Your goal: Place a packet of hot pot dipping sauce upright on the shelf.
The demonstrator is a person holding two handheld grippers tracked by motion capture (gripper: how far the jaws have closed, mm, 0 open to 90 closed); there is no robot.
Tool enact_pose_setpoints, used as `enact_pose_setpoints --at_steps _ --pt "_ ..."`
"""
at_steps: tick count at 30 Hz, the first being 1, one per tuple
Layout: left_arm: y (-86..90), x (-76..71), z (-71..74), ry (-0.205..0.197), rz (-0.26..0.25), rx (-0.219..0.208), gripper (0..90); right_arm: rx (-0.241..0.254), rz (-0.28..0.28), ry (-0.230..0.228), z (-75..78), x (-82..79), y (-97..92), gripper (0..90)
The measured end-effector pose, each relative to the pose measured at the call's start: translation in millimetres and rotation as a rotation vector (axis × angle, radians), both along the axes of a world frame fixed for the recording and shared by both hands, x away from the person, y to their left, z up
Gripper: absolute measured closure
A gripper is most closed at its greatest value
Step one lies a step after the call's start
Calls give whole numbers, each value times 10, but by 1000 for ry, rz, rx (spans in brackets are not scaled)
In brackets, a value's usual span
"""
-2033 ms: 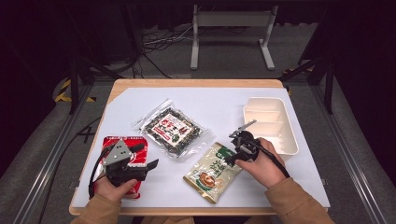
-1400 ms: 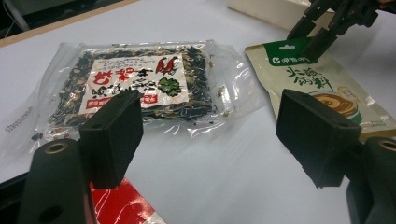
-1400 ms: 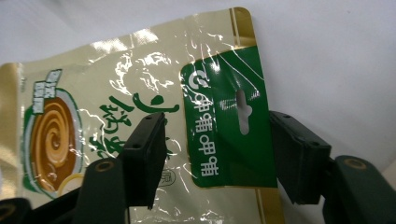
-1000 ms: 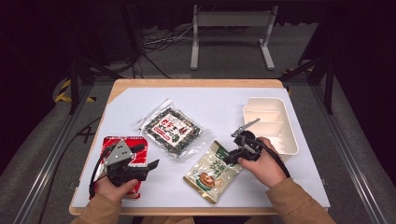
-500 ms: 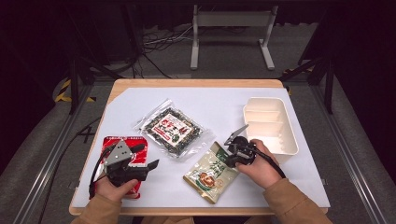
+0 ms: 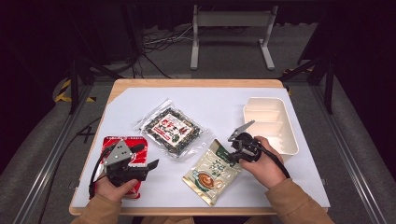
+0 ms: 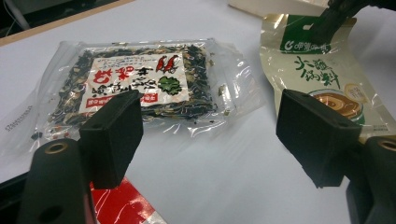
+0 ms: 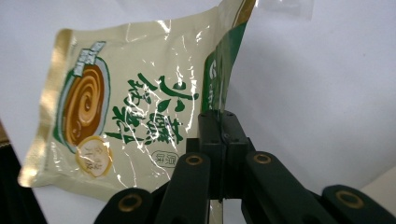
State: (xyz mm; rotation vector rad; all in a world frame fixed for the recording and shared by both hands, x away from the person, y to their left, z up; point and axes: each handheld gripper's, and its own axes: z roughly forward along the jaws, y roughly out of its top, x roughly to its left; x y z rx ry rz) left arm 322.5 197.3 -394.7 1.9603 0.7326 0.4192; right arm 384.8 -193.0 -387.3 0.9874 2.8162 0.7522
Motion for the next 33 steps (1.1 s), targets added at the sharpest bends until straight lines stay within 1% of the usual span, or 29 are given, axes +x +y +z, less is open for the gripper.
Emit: enact_pose_setpoints --at_steps 2,4,6,7,8,9,11,12,14,15,16,18,24,28,33 --pt "1 -1 0 2 2 -5 236 29 1 2 56 -7 -20 900" --pt "2 -1 1 2 2 -6 235 44 2 3 93 -19 -25 900" --pt "4 -2 2 2 2 -5 236 43 -7 16 145 -36 -24 900" --pt "4 -2 2 2 2 -5 235 43 -7 16 145 -36 -24 900" --pt "5 -4 3 4 4 -5 235 47 1 13 178 -49 -21 900" --pt "8 -1 4 1 2 -3 235 60 6 14 261 -83 -15 900" --pt "8 -2 5 1 3 -3 235 62 9 0 337 -116 -5 900" --pt "9 -1 5 -1 2 -2 235 59 20 -5 366 -124 -10 900" --pt "11 -2 5 1 5 -4 235 61 16 -21 443 -159 -7 900" --pt "11 -2 5 1 5 -4 235 61 16 -21 443 -159 -7 900" --pt "12 -2 6 3 6 -6 235 57 20 -32 507 -178 -17 900" --pt "12 -3 6 3 6 -5 236 58 19 -35 531 -186 -21 900" --pt "13 1 6 1 6 -4 235 88 34 -85 791 -275 -74 900" --pt "14 1 6 1 7 -5 236 88 56 -116 913 -325 -82 900" --pt "17 4 5 -1 8 -3 235 100 84 -121 1024 -366 -81 900"
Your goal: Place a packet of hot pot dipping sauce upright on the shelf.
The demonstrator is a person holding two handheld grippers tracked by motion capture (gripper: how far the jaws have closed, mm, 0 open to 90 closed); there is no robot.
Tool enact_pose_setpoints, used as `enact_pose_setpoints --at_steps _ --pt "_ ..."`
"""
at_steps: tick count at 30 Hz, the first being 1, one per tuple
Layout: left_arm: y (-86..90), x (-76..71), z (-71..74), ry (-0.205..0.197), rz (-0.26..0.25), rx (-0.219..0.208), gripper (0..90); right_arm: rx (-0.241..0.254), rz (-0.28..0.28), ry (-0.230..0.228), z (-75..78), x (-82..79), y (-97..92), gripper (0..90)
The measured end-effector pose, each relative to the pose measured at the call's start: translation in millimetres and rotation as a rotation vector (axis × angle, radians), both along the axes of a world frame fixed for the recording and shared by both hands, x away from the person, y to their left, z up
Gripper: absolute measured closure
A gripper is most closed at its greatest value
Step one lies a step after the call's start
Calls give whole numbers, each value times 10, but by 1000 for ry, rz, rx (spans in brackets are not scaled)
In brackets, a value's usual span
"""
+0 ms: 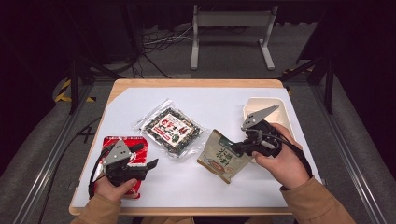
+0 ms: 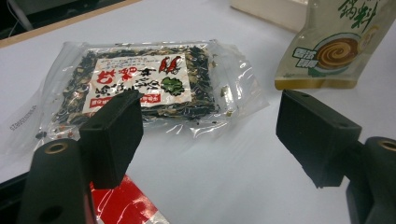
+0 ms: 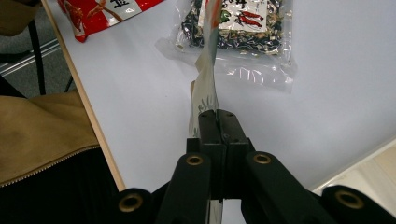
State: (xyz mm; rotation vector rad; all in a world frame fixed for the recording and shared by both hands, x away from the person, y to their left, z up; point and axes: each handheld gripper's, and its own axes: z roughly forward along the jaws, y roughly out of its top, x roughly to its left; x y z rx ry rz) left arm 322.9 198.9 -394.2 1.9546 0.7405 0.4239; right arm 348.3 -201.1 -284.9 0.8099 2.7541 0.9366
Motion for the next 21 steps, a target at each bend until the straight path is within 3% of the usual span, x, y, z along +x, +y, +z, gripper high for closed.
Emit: enact_pose_setpoints --at_steps 21 --pt "45 10 6 4 17 -10 235 -21 8 -83 329 44 -64 900"
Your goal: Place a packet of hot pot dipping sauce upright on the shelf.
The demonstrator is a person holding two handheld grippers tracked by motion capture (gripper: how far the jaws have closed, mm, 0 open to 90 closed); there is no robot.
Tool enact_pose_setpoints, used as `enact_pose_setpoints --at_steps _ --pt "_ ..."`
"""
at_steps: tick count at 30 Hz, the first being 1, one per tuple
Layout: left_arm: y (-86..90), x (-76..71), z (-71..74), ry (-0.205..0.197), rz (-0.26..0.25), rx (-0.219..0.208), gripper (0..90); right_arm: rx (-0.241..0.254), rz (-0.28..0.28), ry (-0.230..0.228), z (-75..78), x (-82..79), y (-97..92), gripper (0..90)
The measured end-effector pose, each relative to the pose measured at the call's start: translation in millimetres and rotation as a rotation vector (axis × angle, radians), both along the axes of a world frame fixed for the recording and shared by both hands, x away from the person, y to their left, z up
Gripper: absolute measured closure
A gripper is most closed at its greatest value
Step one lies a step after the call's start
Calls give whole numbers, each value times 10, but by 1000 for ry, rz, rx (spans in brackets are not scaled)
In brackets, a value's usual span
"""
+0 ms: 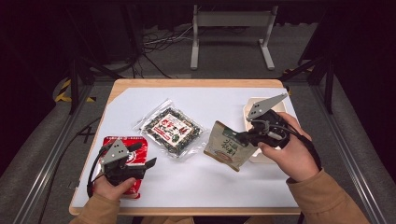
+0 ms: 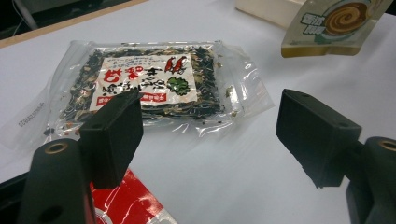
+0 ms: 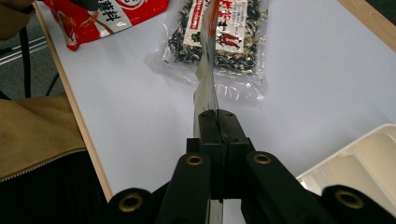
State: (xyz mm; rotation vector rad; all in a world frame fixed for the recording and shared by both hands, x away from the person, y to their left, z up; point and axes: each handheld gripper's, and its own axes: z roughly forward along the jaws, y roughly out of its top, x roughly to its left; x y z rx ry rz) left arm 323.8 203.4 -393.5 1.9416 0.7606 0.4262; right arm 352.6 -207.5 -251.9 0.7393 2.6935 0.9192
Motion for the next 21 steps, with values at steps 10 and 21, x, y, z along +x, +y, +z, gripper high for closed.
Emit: enact_pose_setpoints --at_steps 10,21 --pt "29 -10 1 1 10 -2 235 21 -8 -23 153 89 -116 900" --pt "87 -26 9 -2 35 -4 235 18 -29 -72 338 226 -243 900"
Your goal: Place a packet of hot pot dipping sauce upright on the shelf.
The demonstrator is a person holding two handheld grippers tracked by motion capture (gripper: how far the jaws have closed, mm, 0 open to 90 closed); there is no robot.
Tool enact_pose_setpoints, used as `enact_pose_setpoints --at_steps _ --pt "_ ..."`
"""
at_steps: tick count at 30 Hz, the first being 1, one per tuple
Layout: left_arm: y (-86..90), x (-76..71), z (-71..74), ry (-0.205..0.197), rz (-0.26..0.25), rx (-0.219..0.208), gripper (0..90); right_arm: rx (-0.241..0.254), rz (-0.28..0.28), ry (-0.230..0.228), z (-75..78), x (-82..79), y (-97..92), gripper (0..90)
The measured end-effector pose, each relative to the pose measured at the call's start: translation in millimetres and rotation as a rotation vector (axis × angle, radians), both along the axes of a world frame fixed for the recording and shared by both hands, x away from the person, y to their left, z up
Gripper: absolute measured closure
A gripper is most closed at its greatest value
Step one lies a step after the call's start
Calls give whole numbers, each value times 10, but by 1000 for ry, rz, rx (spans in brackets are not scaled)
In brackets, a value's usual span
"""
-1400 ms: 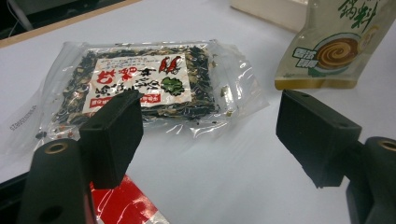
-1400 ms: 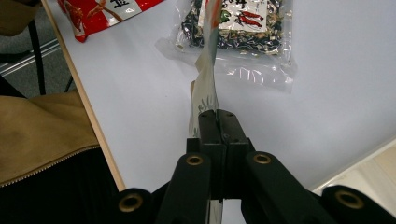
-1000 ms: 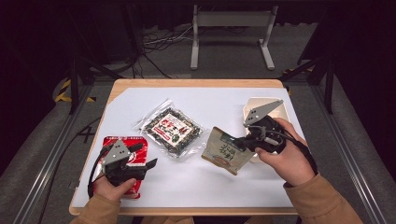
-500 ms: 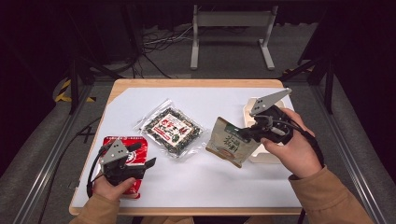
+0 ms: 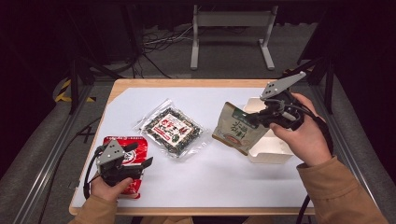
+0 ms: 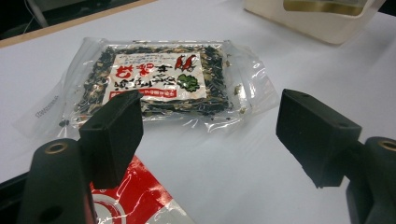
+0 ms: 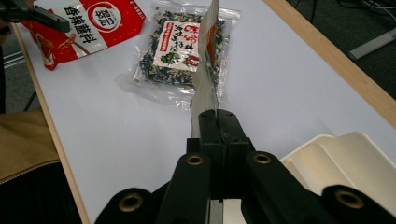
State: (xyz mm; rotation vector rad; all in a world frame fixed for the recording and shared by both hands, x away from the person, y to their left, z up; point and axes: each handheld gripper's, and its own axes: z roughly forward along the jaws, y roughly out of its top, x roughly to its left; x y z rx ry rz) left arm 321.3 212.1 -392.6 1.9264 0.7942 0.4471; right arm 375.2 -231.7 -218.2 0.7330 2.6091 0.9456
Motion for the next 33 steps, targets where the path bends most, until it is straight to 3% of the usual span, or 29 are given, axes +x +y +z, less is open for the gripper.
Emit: enact_pose_setpoints --at_steps 21,33 --pt "19 12 1 8 7 -2 235 -36 -41 -105 252 244 -249 900" --pt "23 12 -1 9 11 -2 235 -56 -75 -153 309 392 -447 900"
